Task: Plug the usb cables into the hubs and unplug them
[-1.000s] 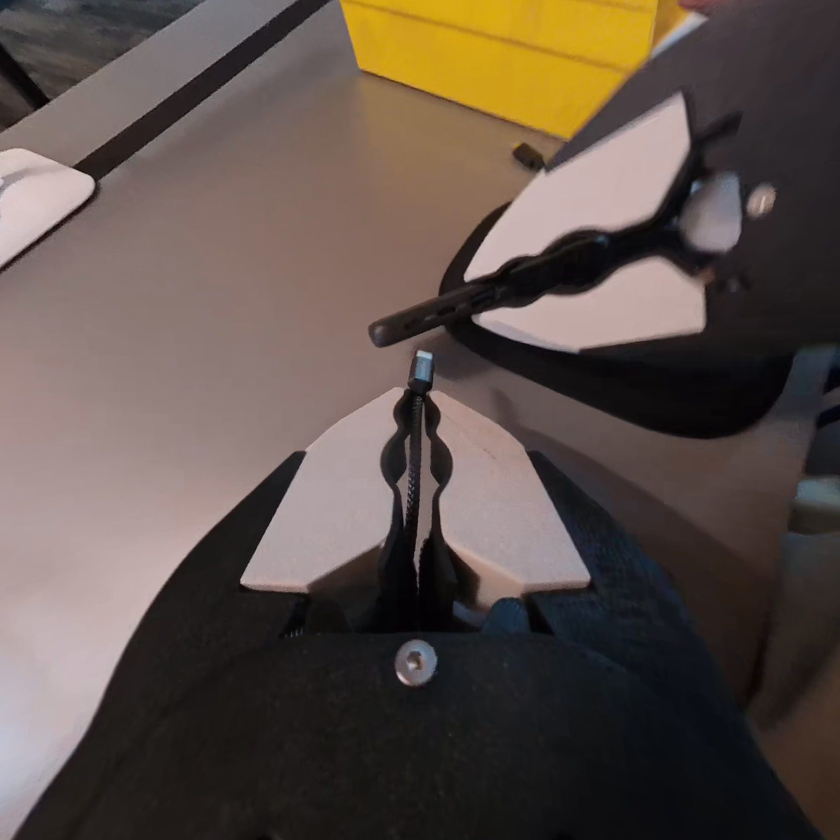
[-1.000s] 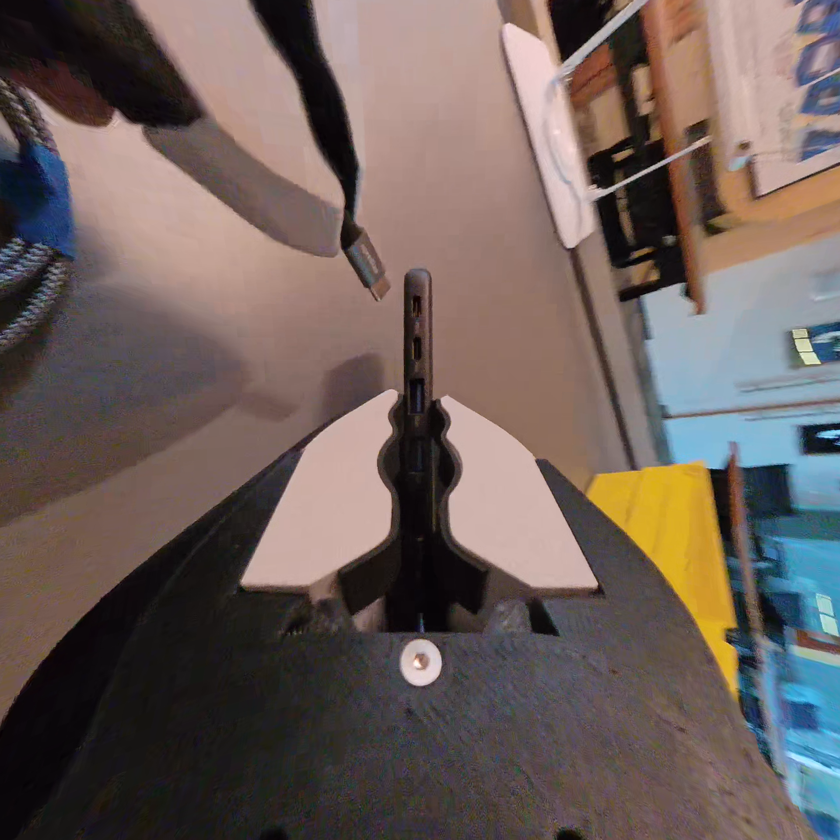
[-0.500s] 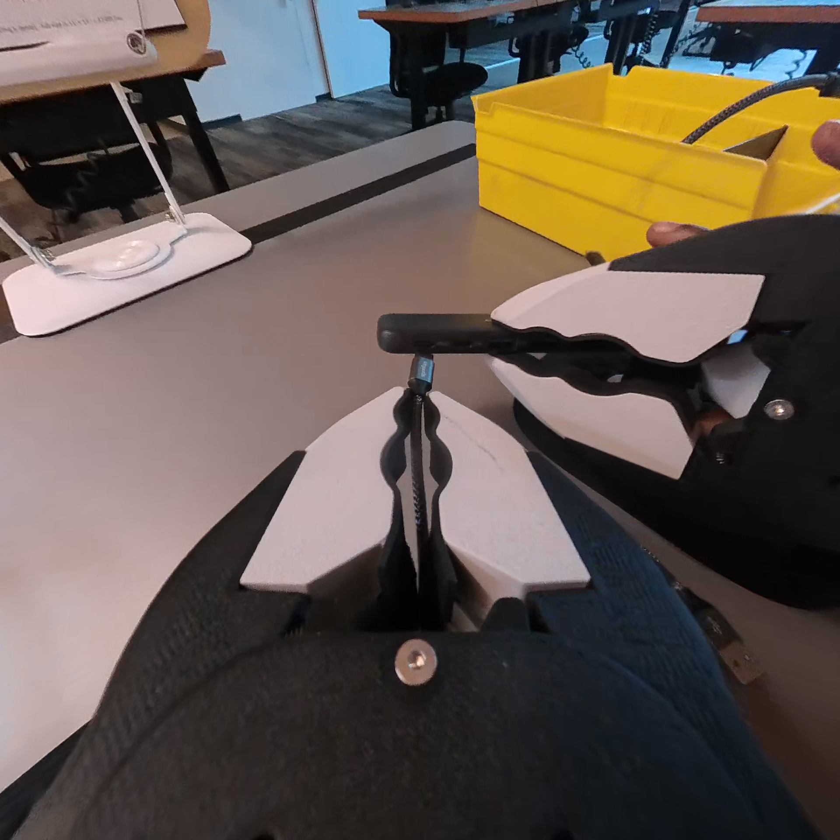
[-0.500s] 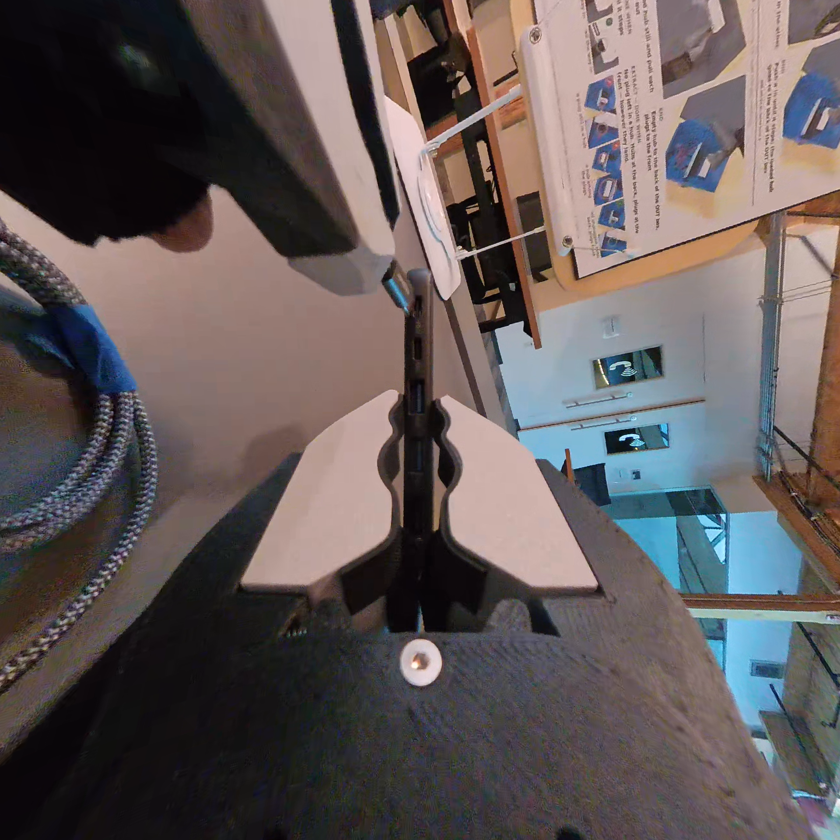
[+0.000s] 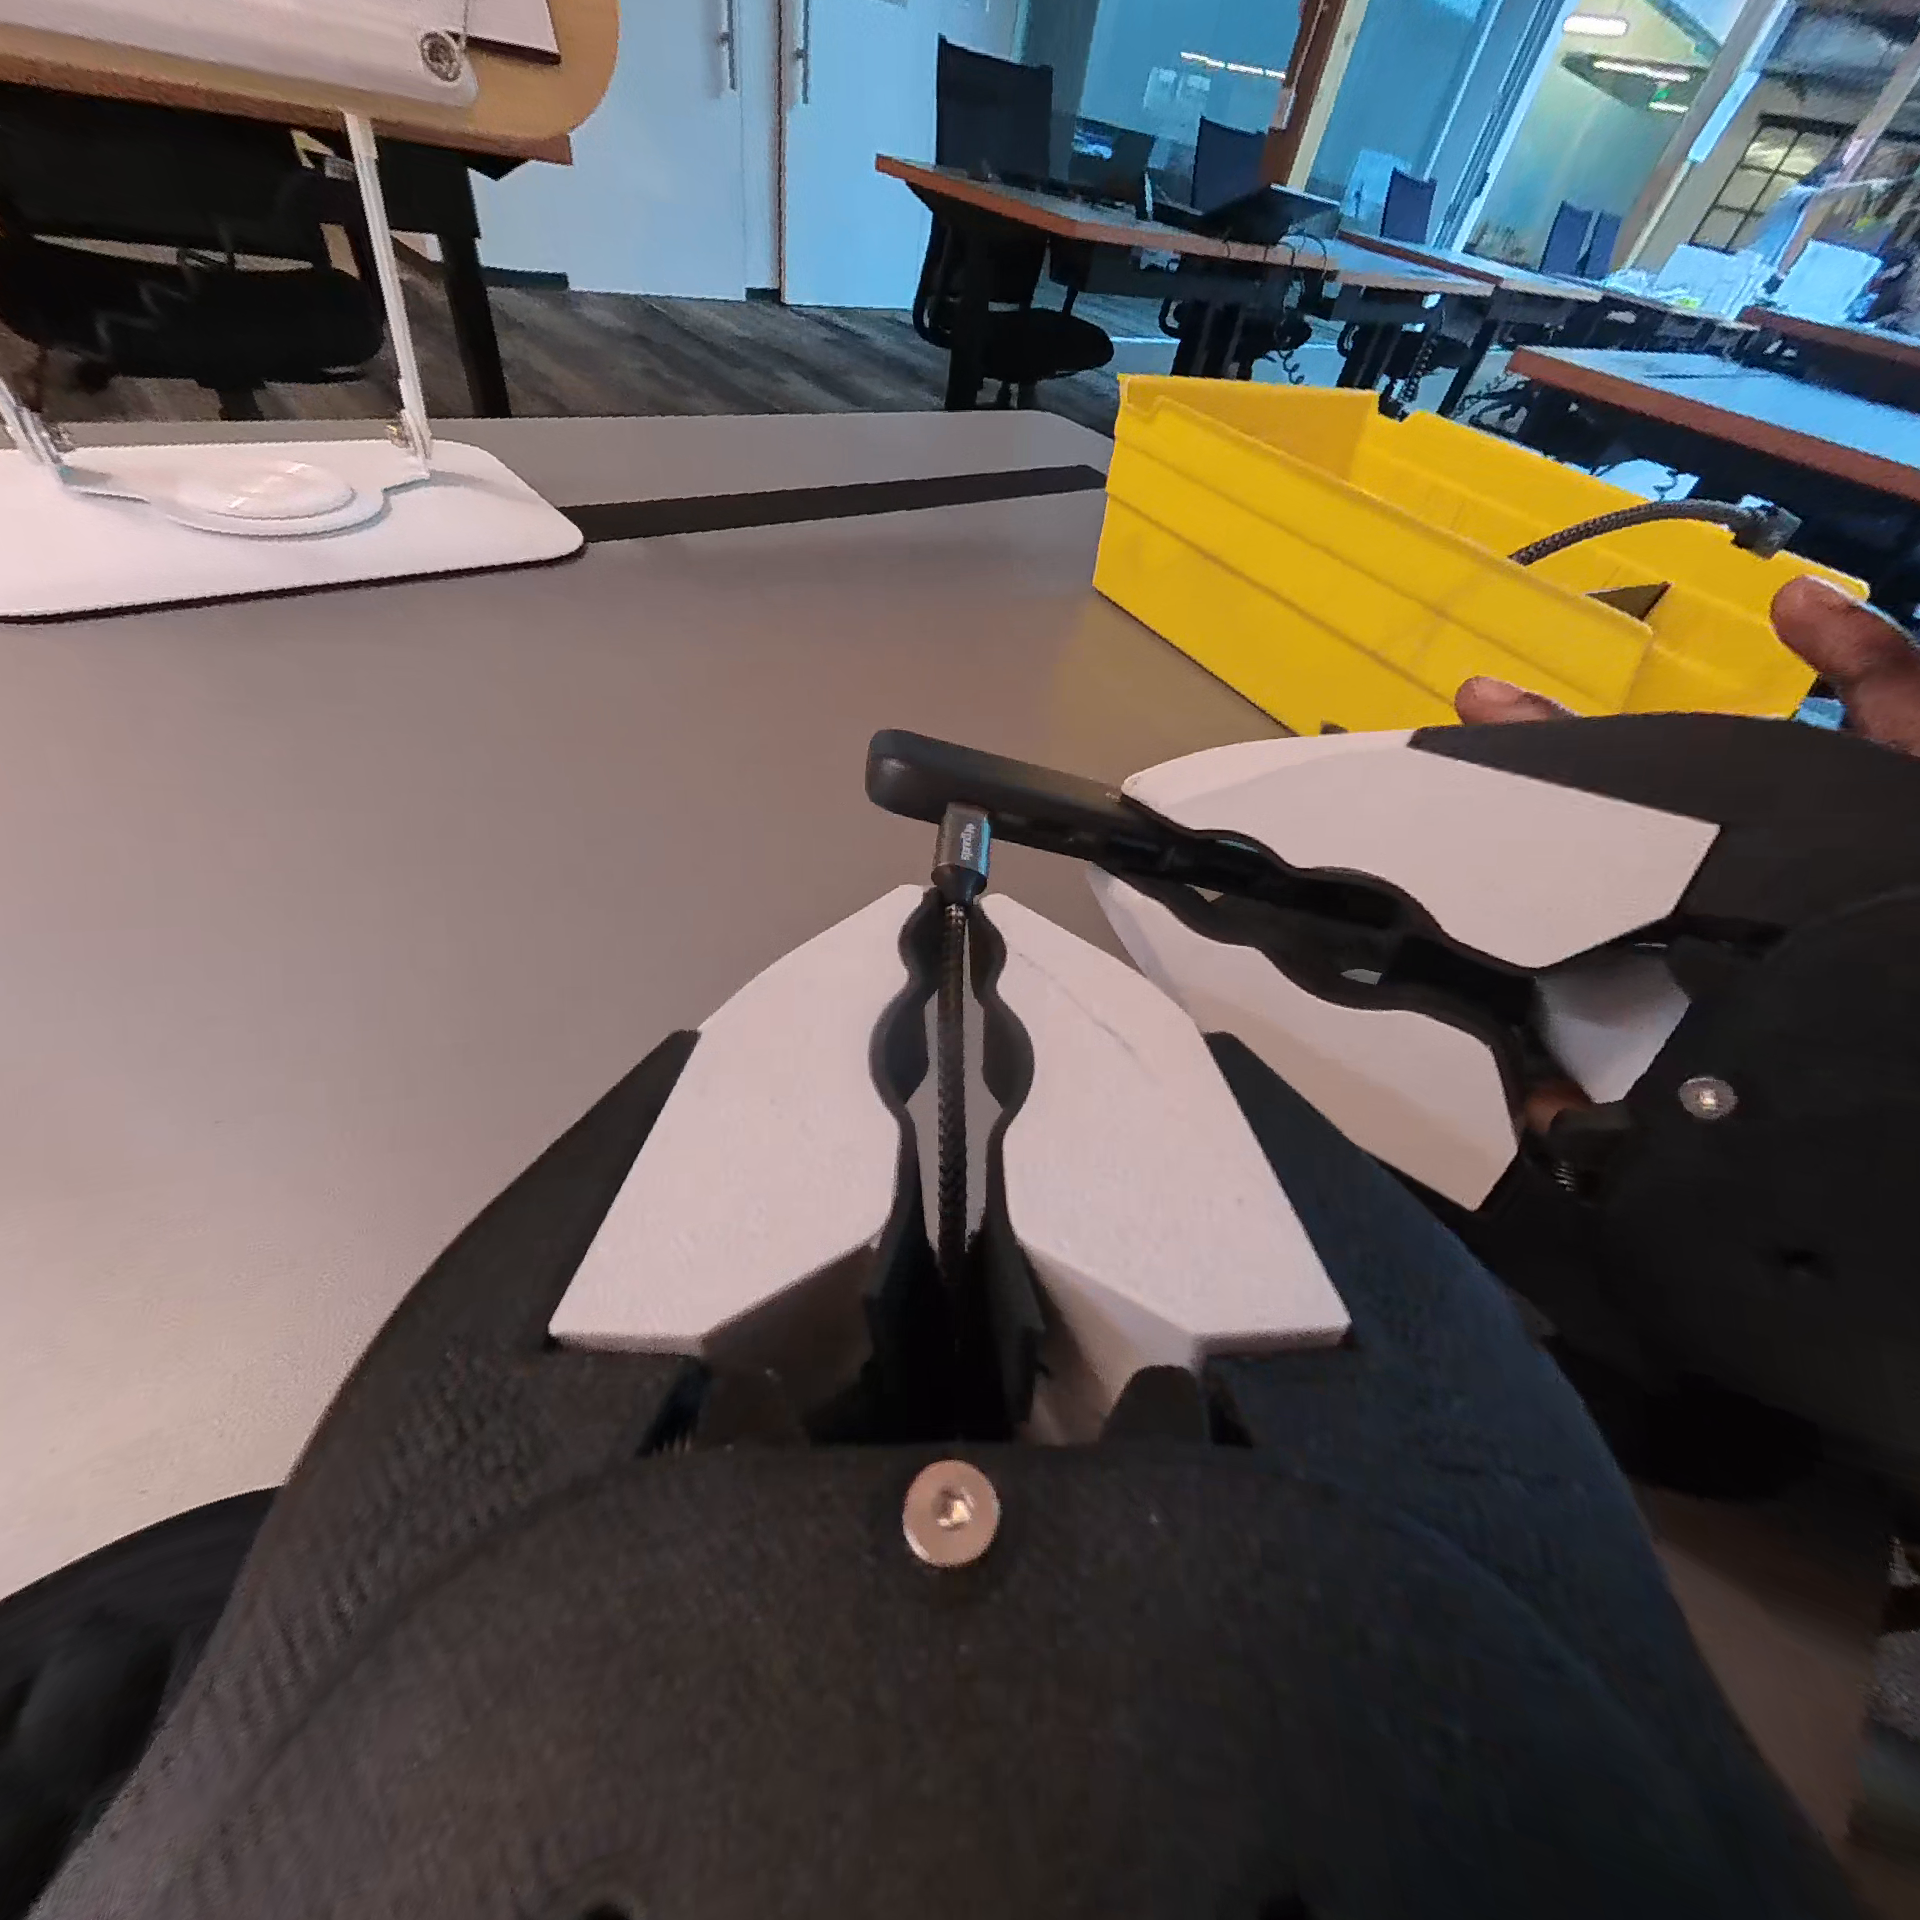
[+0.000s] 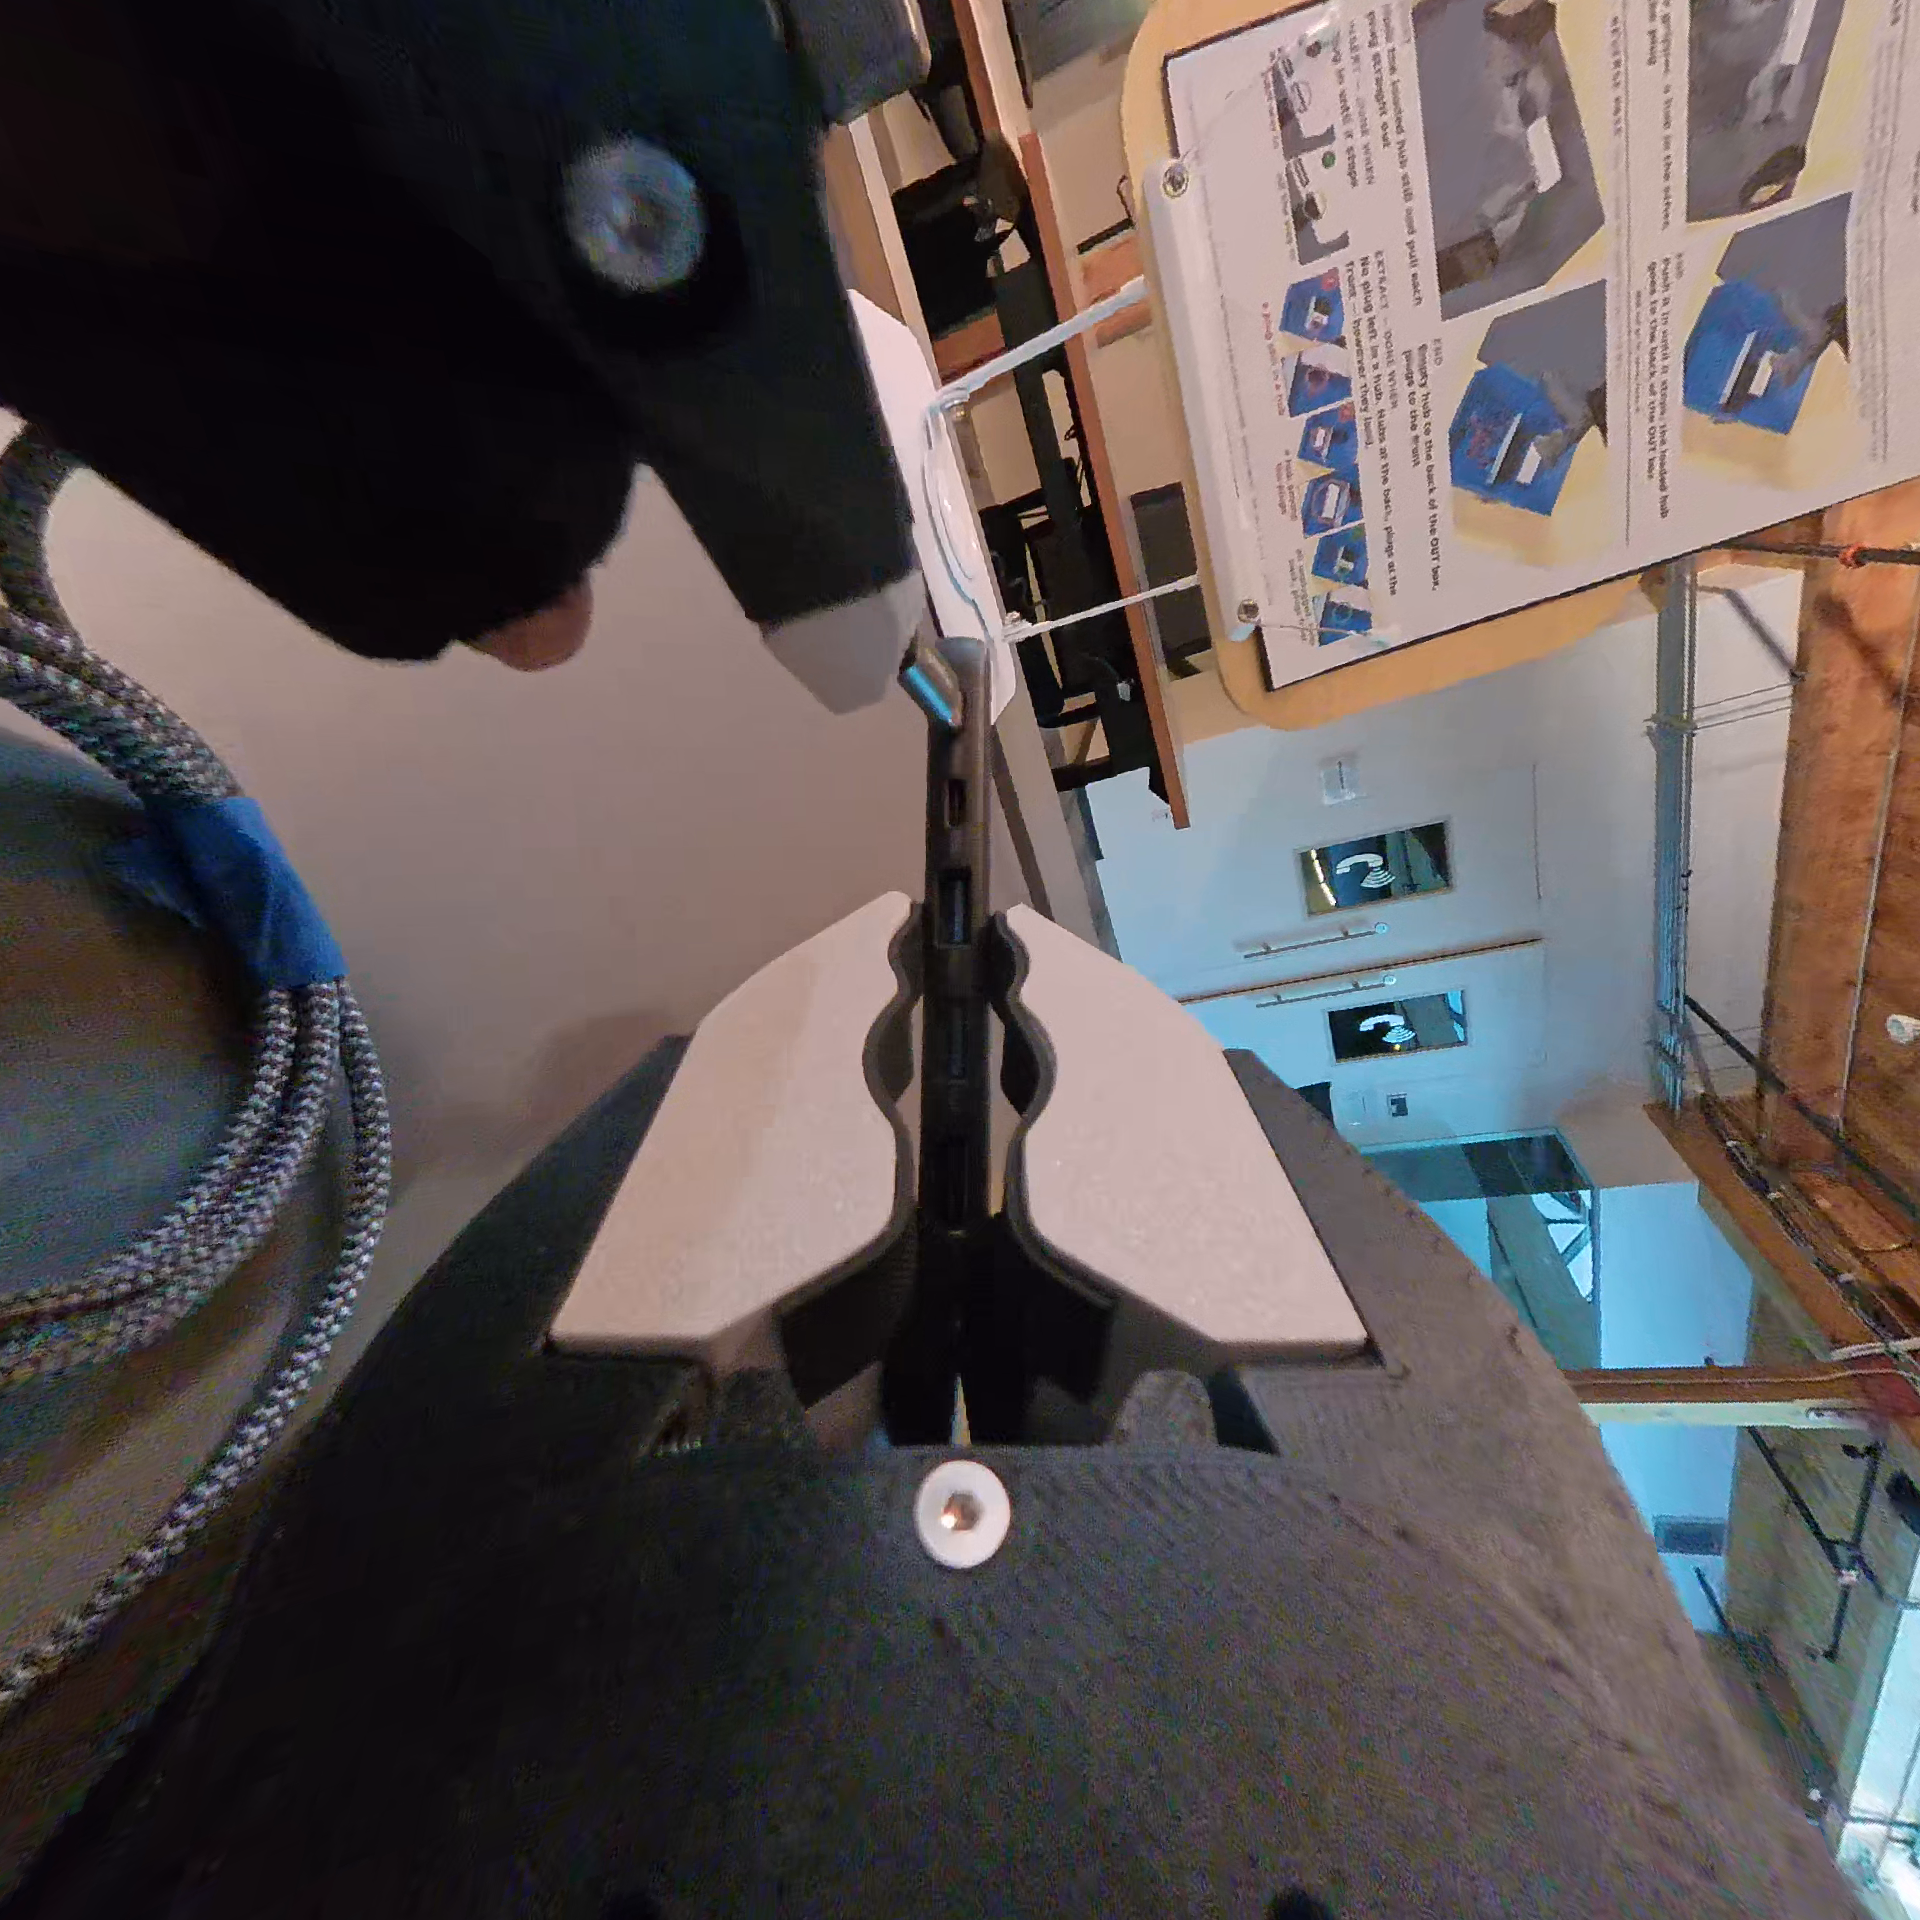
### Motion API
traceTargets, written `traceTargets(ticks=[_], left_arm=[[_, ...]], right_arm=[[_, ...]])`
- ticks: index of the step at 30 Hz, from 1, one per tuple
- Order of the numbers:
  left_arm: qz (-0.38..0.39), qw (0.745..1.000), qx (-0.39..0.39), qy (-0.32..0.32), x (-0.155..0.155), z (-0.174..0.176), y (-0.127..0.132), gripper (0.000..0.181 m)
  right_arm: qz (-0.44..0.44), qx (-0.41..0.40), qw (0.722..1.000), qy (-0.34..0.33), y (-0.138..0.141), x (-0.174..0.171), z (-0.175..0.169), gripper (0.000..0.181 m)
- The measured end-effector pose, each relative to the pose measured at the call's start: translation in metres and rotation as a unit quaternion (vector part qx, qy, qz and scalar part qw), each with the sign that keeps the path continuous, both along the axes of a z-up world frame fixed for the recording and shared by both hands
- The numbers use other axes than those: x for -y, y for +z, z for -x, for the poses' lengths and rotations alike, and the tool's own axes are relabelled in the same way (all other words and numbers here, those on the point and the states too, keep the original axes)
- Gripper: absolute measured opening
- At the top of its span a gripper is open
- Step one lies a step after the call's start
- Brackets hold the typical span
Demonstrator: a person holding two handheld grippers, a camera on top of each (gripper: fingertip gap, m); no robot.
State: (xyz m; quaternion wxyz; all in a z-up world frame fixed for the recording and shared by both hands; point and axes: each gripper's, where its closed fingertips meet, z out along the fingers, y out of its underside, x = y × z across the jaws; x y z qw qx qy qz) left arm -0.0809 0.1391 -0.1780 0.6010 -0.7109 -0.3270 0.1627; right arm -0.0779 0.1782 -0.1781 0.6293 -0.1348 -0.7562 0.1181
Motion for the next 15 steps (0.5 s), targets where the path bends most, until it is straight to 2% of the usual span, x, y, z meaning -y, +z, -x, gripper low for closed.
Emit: traceTargets(ticks=[5,8,11,15], left_arm=[[-0.020,1.000,0.015,-0.015,0.002,-0.001,0.002,0.005],[-0.028,0.997,0.027,-0.068,0.004,-0.006,0.004,0.005],[-0.034,0.989,0.082,-0.122,0.006,-0.014,0.002,0.005],[-0.020,0.993,0.071,-0.092,0.002,-0.014,0.001,0.005]], right_arm=[[-0.046,-0.043,0.998,0.027,0.008,0.006,-0.005,0.011],[-0.087,-0.062,0.992,0.069,0.012,0.007,-0.009,0.011],[-0.140,-0.077,0.981,0.106,0.010,0.006,-0.016,0.011],[-0.179,-0.085,0.975,0.103,0.009,0.004,-0.017,0.011]])
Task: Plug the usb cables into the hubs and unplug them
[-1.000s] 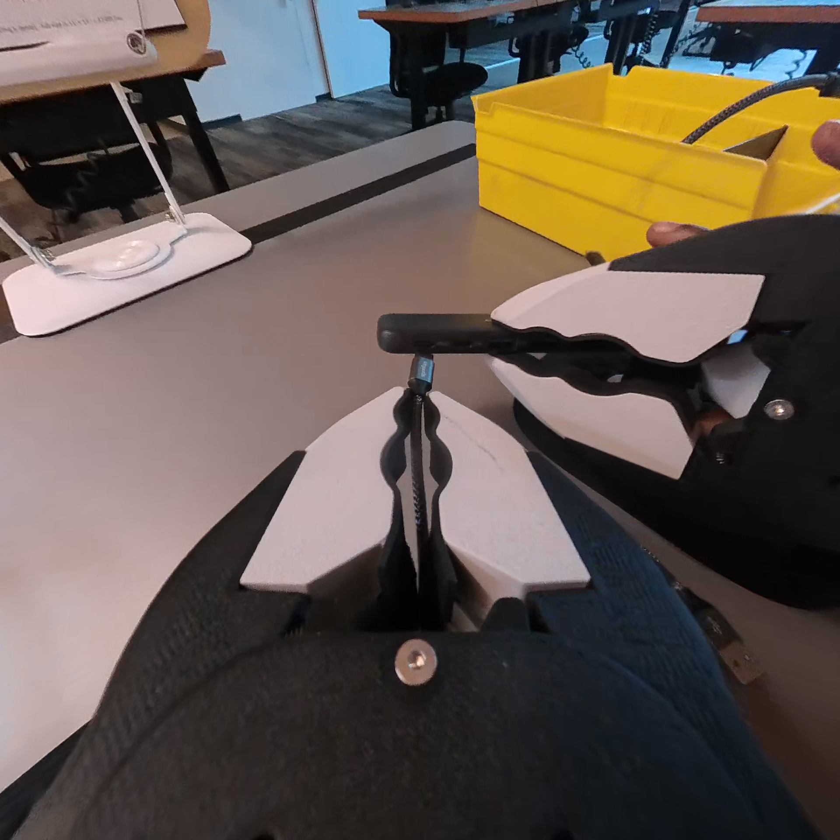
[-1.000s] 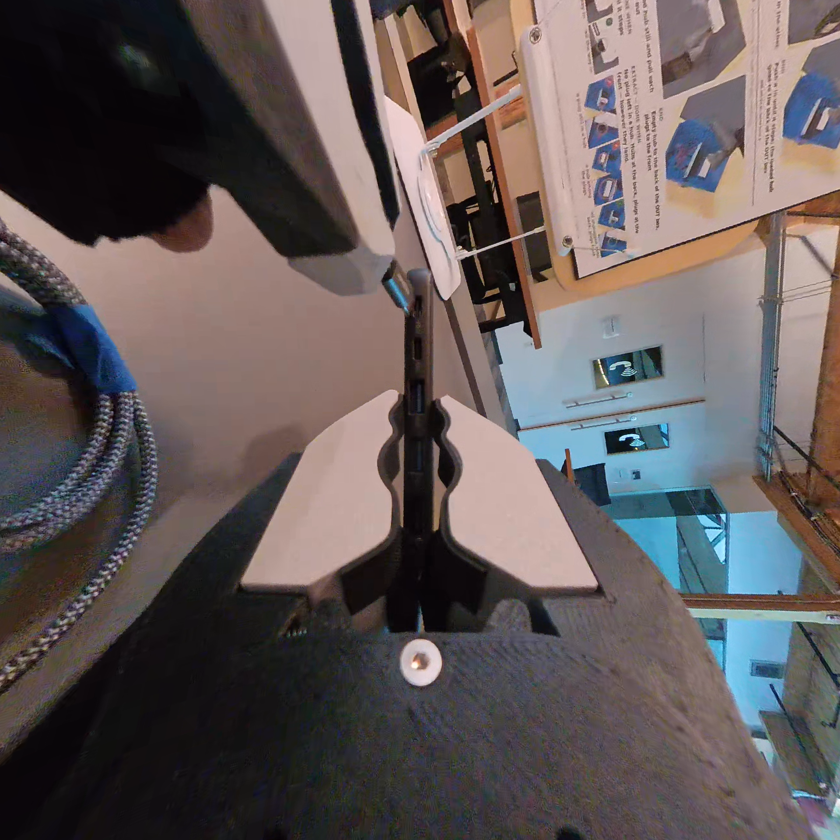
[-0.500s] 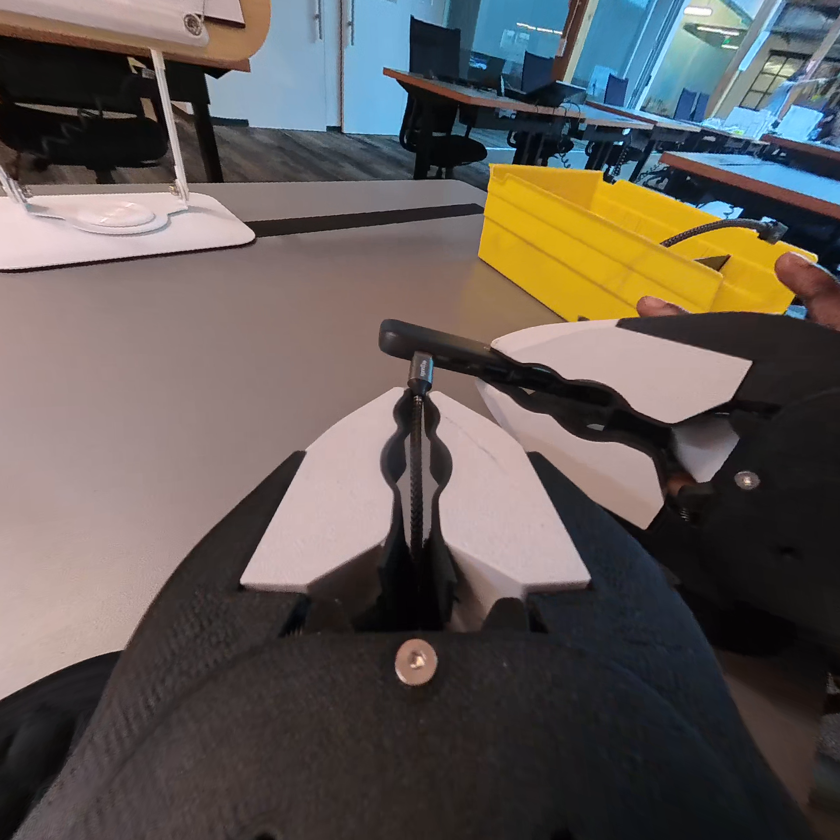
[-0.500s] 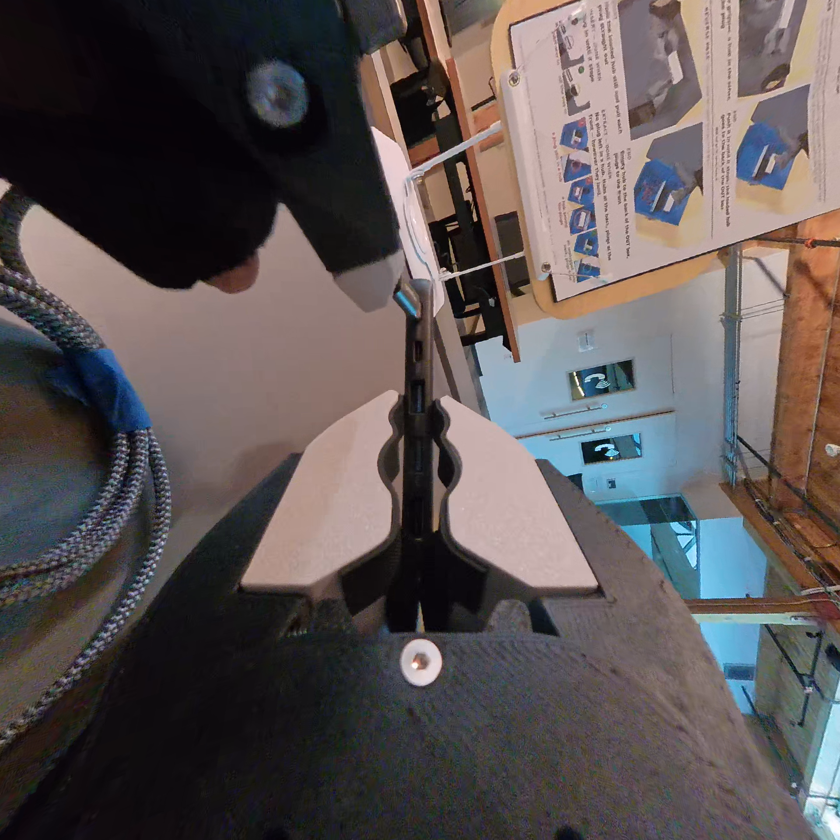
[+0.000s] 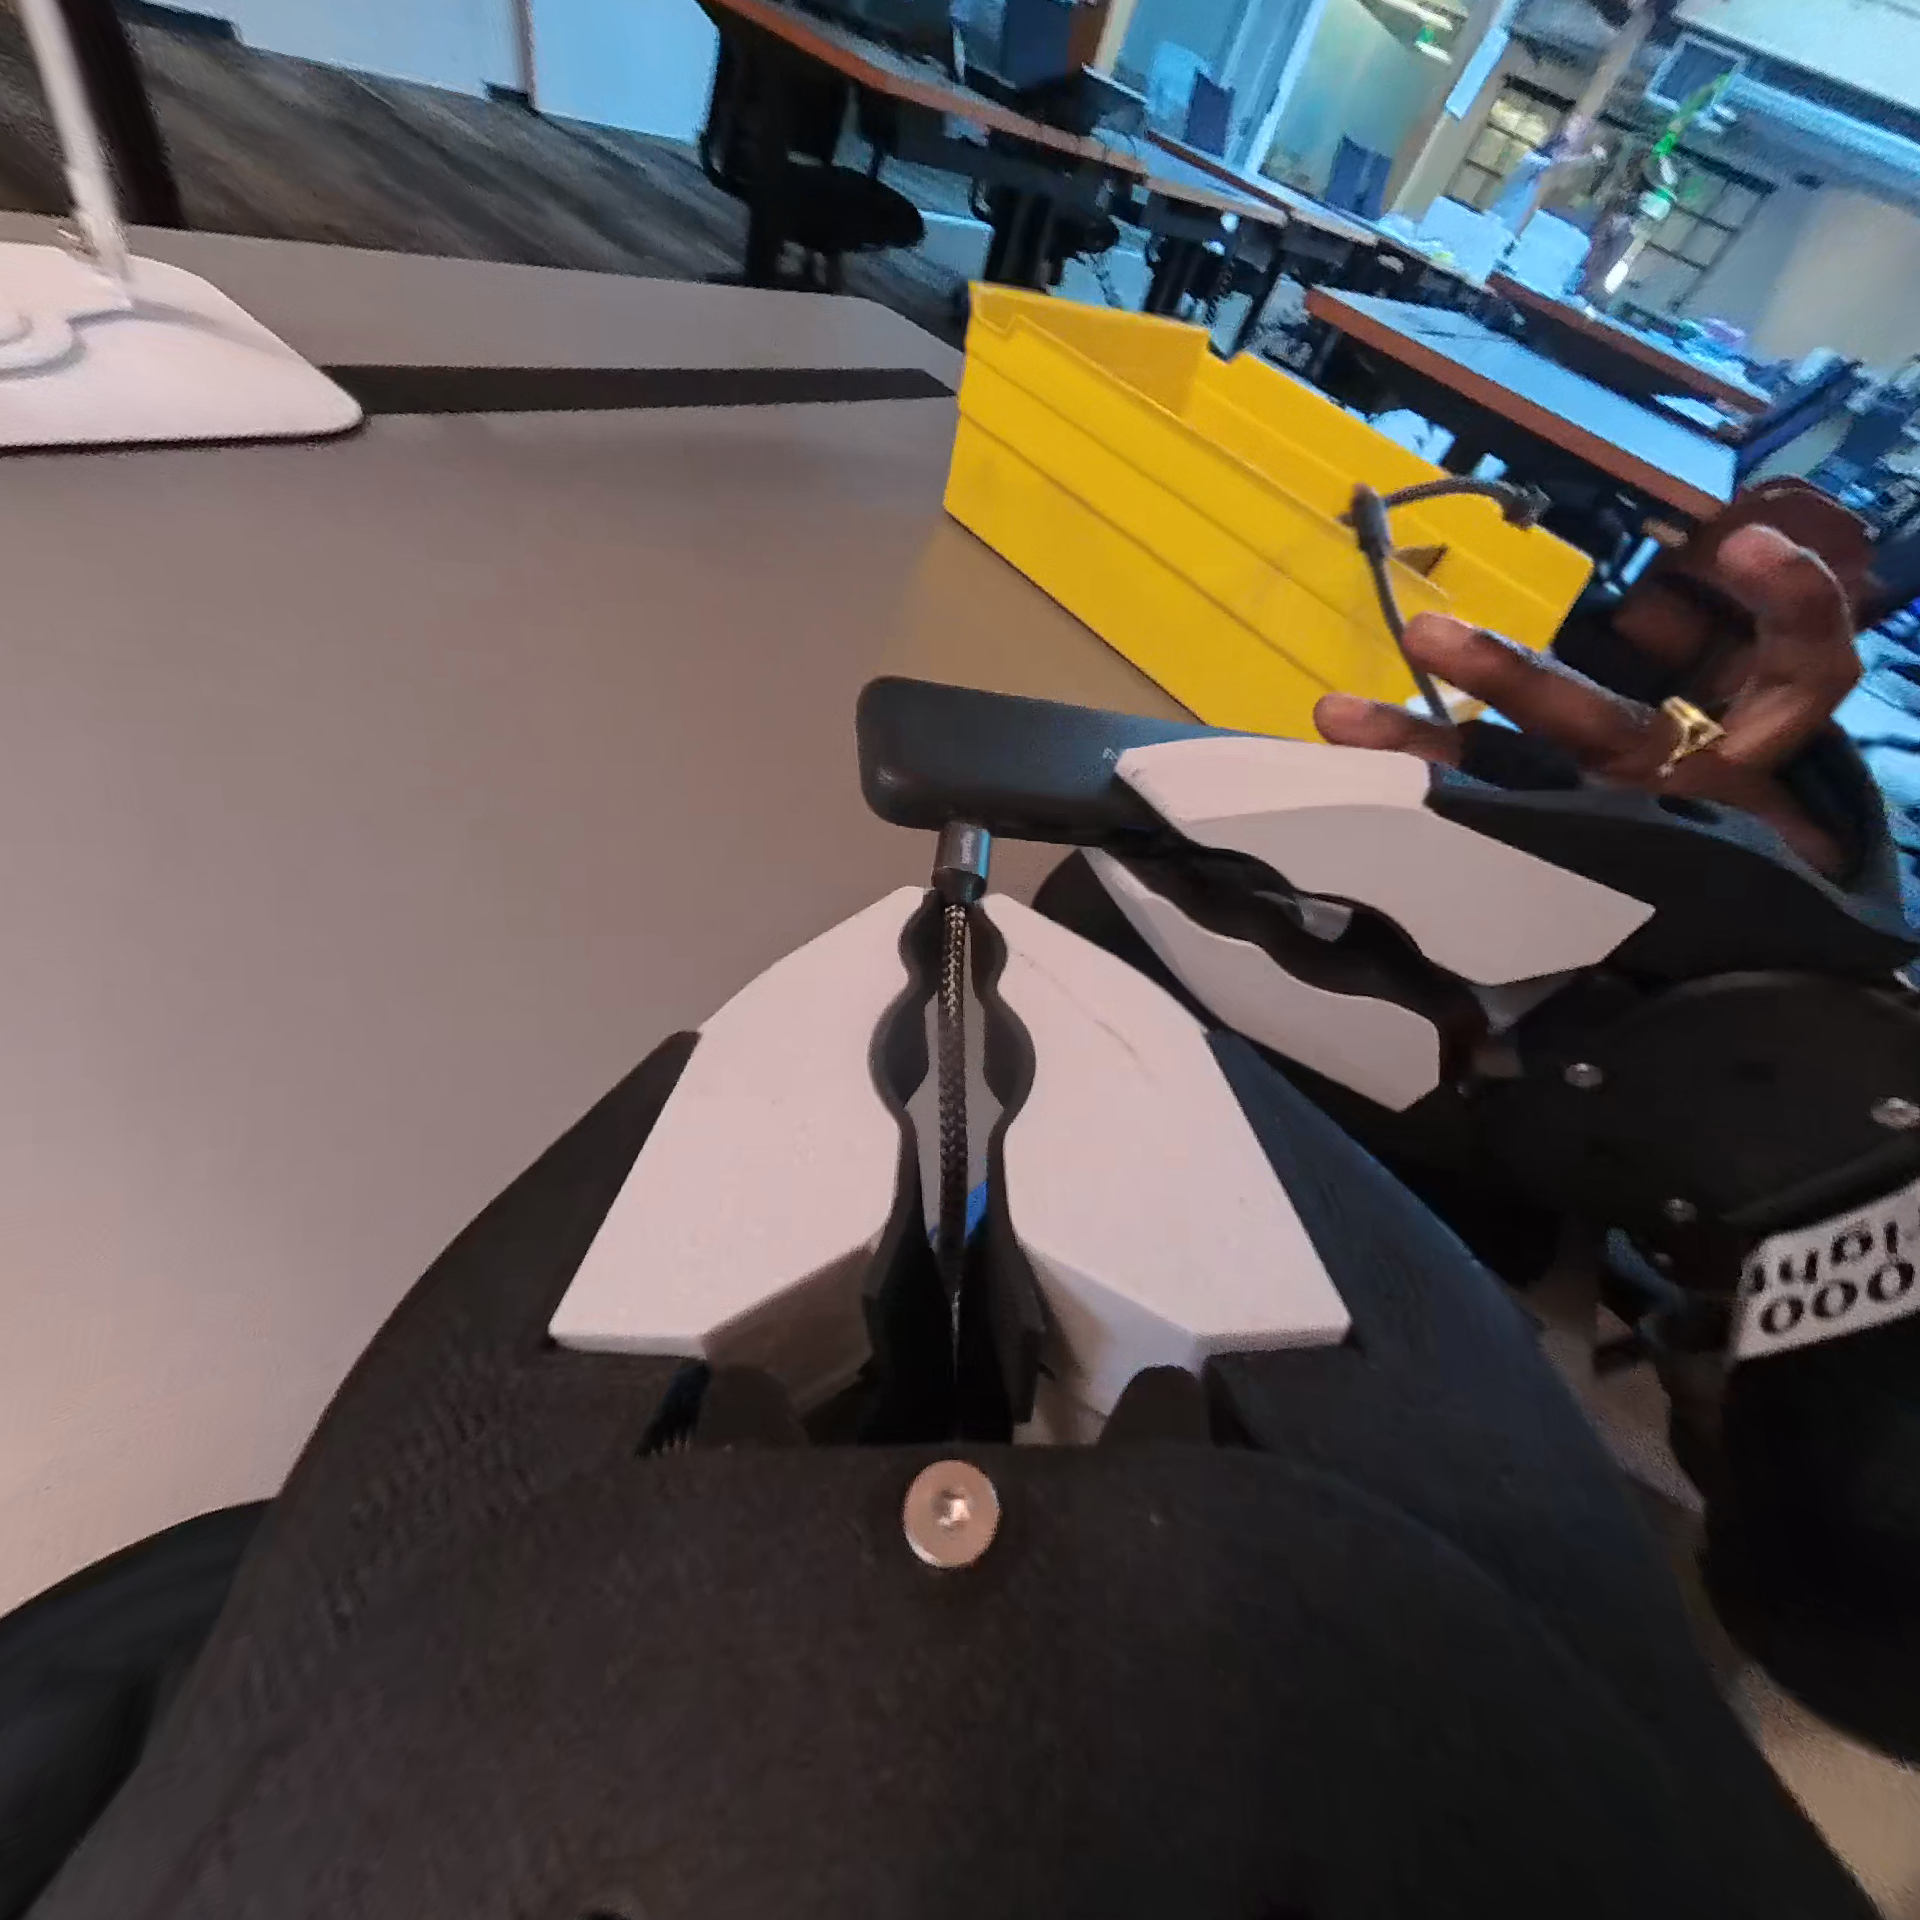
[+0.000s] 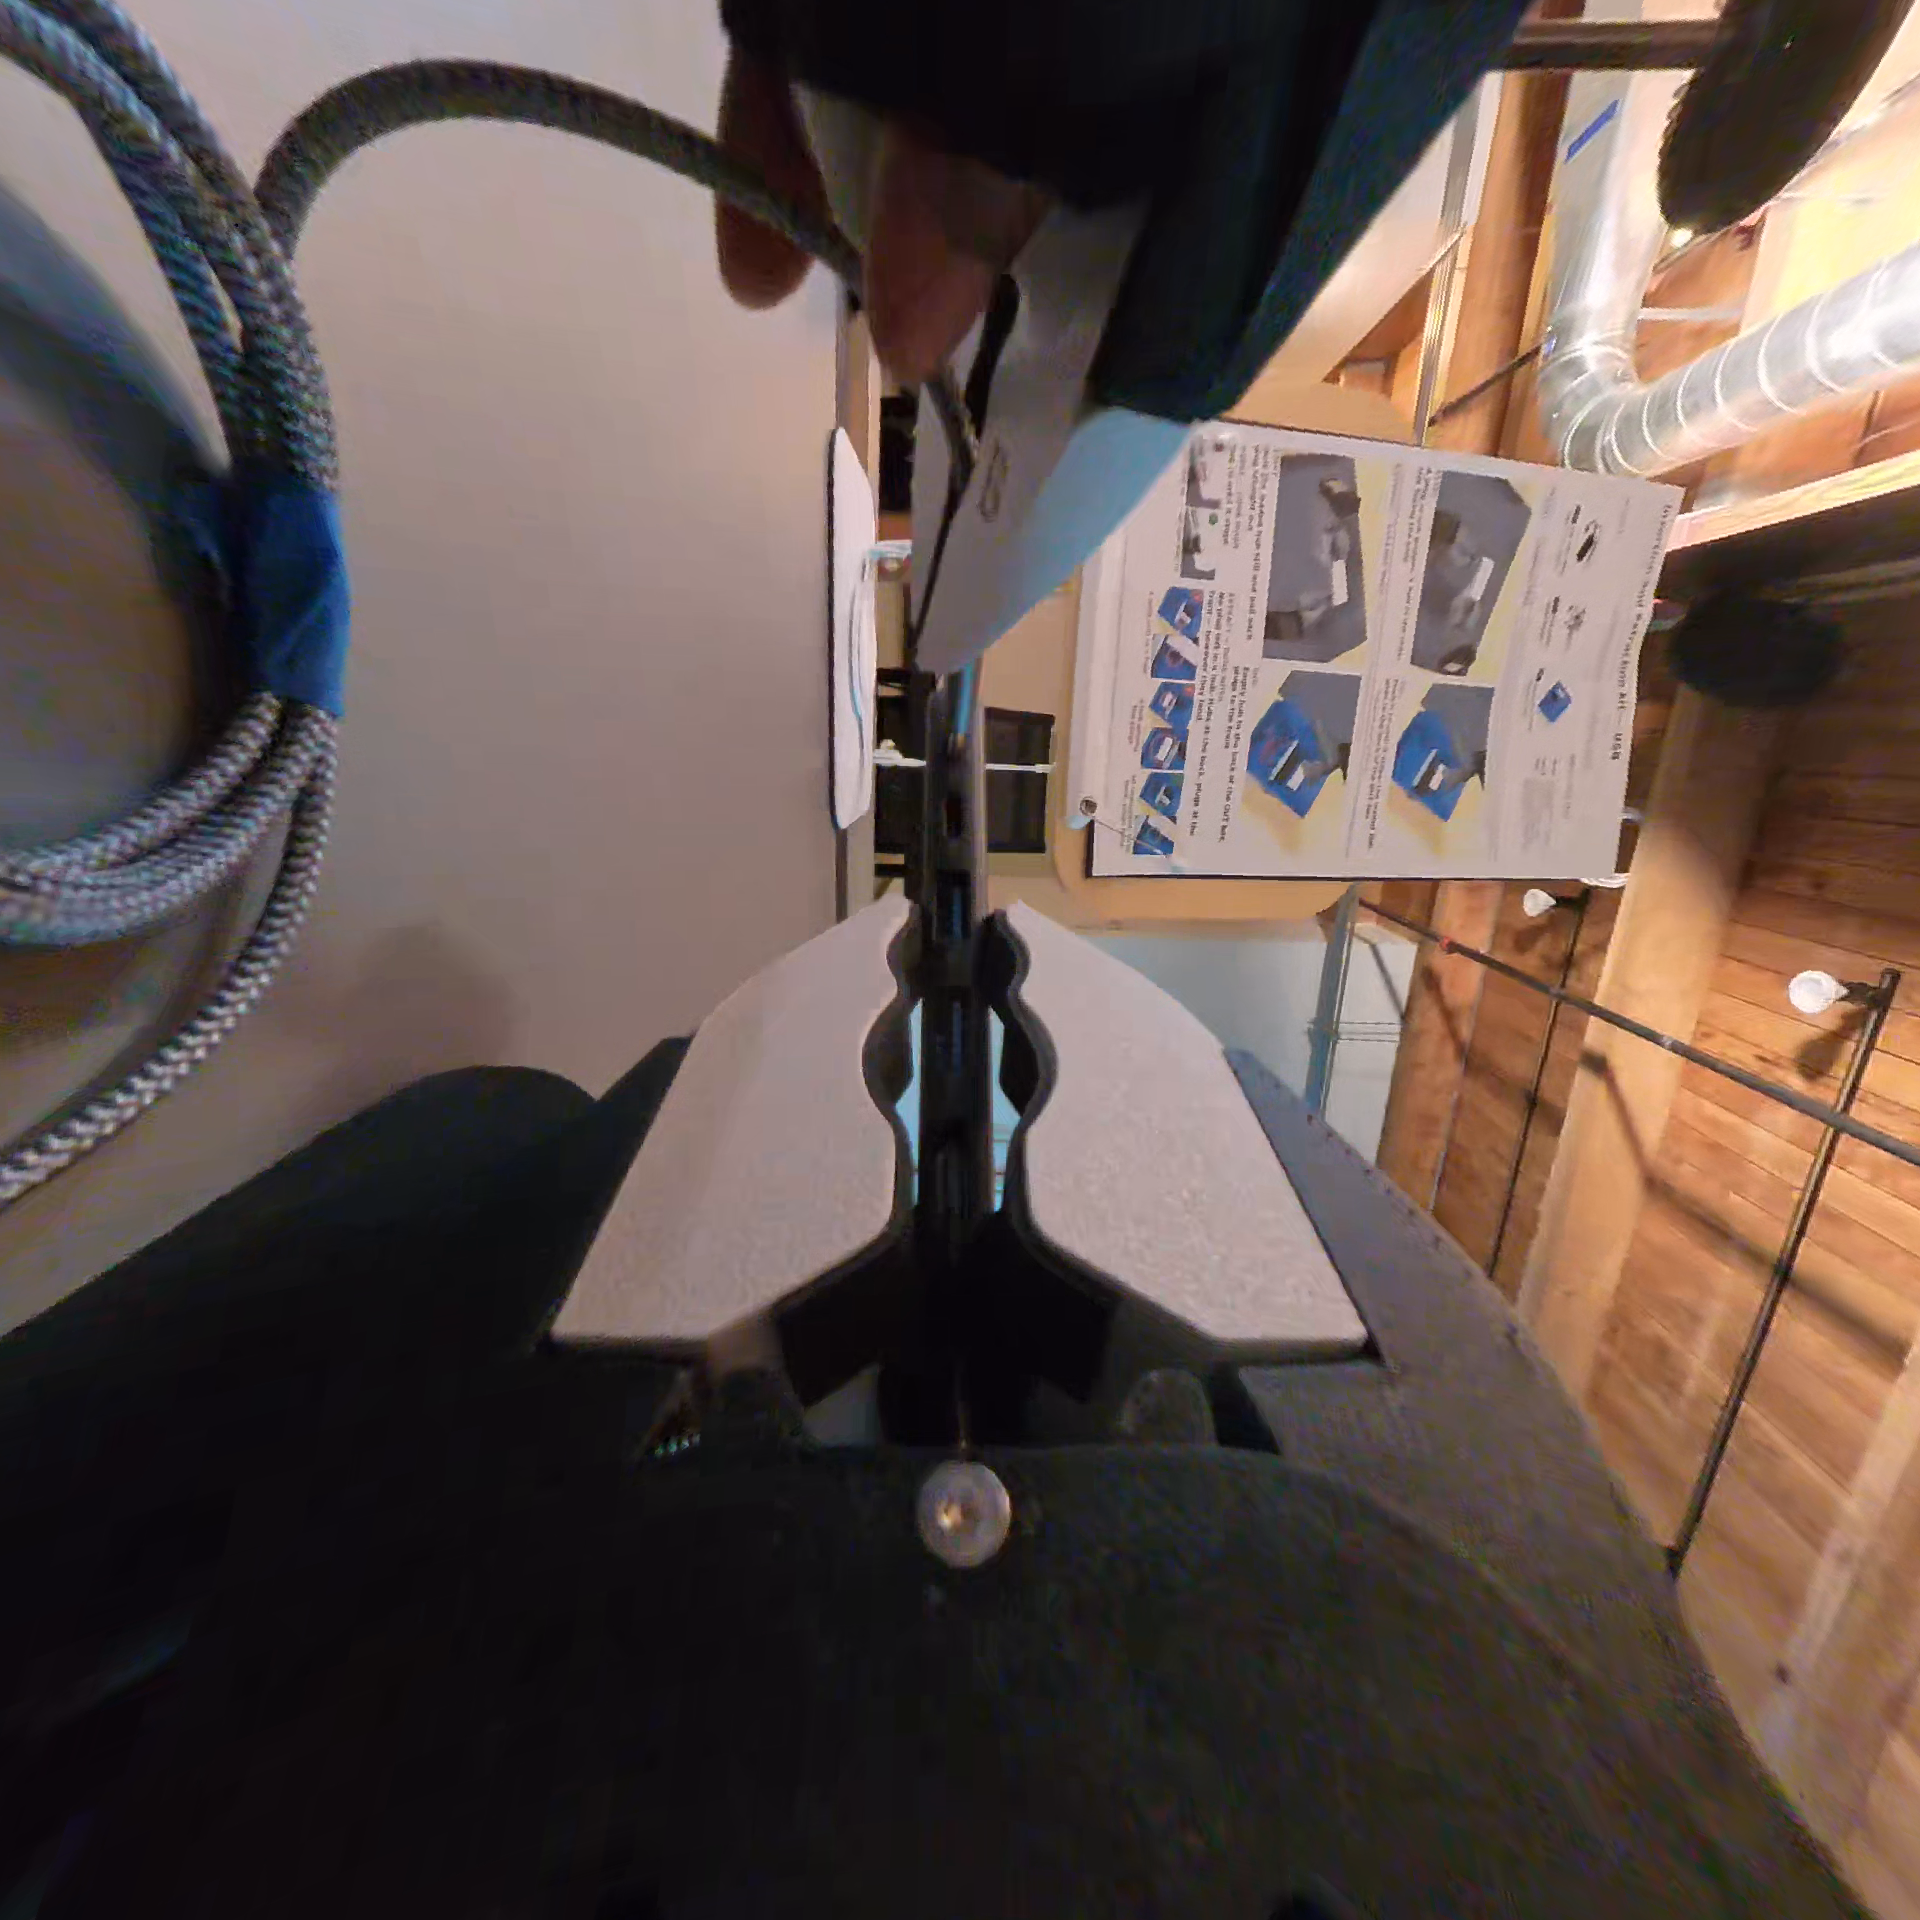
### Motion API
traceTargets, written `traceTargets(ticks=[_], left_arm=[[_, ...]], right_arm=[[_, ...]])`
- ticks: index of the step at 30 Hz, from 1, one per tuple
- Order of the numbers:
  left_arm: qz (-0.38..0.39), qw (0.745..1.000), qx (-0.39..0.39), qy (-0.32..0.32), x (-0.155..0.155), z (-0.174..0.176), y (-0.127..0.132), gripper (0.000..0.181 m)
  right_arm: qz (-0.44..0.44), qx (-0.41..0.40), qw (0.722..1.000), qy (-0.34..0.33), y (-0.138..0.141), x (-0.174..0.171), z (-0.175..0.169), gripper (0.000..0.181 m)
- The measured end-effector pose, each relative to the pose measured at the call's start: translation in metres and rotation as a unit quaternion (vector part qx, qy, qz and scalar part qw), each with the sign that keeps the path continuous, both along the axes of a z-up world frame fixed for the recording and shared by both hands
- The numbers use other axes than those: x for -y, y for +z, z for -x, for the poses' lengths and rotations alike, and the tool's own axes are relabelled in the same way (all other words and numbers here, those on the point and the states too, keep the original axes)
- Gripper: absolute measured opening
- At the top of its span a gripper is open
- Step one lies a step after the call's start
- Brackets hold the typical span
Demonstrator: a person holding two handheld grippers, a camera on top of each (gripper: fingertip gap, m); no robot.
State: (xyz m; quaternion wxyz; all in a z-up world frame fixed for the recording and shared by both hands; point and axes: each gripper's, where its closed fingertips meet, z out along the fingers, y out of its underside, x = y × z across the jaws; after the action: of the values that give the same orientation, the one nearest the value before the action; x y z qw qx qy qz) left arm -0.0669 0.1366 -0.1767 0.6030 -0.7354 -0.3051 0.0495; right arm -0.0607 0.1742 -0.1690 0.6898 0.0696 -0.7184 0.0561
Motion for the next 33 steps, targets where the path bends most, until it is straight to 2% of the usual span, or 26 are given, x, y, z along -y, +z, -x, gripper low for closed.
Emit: traceTargets(ticks=[6,14,20,25,30,31,33], left_arm=[[-0.015,0.996,-0.056,0.070,-0.001,0.006,0.006,0.005],[-0.026,0.997,-0.054,0.052,-0.004,0.005,0.008,0.005],[-0.032,0.995,-0.060,0.068,-0.009,0.009,0.009,0.005],[-0.042,0.994,-0.068,0.077,-0.010,0.009,0.010,0.005],[-0.023,0.996,-0.071,0.047,-0.012,0.007,0.010,0.006],[-0.029,0.997,-0.074,0.019,-0.015,0.003,0.014,0.011],[-0.049,0.996,-0.072,-0.025,-0.016,-0.008,0.024,0.039]], right_arm=[[0.018,-0.005,1.000,-0.004,0.006,0.004,0.004,0.011],[0.013,0.010,1.000,0.019,0.007,0.004,0.001,0.011],[0.002,0.023,1.000,0.016,0.009,0.002,0.004,0.010],[0.032,0.034,0.999,0.019,0.012,0.003,0.003,0.010],[0.048,0.042,0.998,0.030,0.012,-0.001,0.006,0.011],[0.072,0.042,0.996,0.041,0.016,-0.003,0.005,0.011],[0.114,0.040,0.992,0.038,0.027,-0.013,0.006,0.011]])
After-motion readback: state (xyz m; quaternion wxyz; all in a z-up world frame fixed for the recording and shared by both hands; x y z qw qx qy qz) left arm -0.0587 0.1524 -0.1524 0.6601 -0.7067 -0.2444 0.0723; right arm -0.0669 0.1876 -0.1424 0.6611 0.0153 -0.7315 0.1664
